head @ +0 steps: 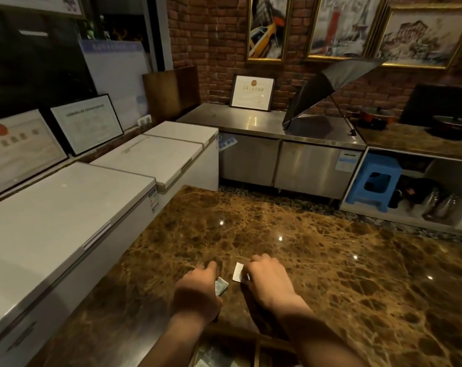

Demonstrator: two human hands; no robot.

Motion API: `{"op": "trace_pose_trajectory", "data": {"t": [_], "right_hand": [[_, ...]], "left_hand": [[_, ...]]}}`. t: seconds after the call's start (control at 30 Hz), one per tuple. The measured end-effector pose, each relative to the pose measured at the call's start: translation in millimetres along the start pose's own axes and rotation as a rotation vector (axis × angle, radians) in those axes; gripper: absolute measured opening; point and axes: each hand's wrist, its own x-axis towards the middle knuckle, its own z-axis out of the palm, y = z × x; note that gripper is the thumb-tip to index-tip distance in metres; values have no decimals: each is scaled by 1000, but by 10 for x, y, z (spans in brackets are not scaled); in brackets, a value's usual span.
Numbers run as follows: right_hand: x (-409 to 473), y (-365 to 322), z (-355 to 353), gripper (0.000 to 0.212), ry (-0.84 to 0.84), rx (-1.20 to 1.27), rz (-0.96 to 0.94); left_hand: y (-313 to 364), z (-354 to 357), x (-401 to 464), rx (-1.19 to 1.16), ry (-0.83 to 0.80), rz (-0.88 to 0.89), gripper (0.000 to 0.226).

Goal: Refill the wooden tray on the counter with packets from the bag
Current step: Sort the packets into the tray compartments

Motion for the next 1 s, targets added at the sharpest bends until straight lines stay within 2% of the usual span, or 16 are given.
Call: {"op": "trace_pose_trajectory", "data": {"t": [0.1, 0.27, 0.37, 0.5, 0.63, 0.77, 0.9, 1.0], "right_hand": [[-64, 34, 25, 20, 12, 31, 8], [-177, 70, 77, 15, 21, 223, 61], [-269, 53, 61, 11, 44, 285, 126], [-416, -22, -47, 22, 96, 329, 164], [-609, -68, -235, 28, 128, 420, 186], [-831, -140, -369, 29, 207, 491, 166], [-998, -261, -527, 41, 110, 521, 167], [-1129, -322, -582, 42, -12, 607, 146]], "left_hand": [[63, -76, -39, -58, 48, 27, 29], [130, -294, -138, -77, 71, 50, 24], [150, -437, -217, -92, 22, 40, 29], [91, -532, -333, -99, -62, 76, 41], [-29, -485, -517, -48, -210, 150, 62], [-101, -483, -723, -61, -170, 235, 52], [-83, -538, -907, -43, -165, 310, 38], [-75, -532, -1000, -51, -202, 321, 38]]}}
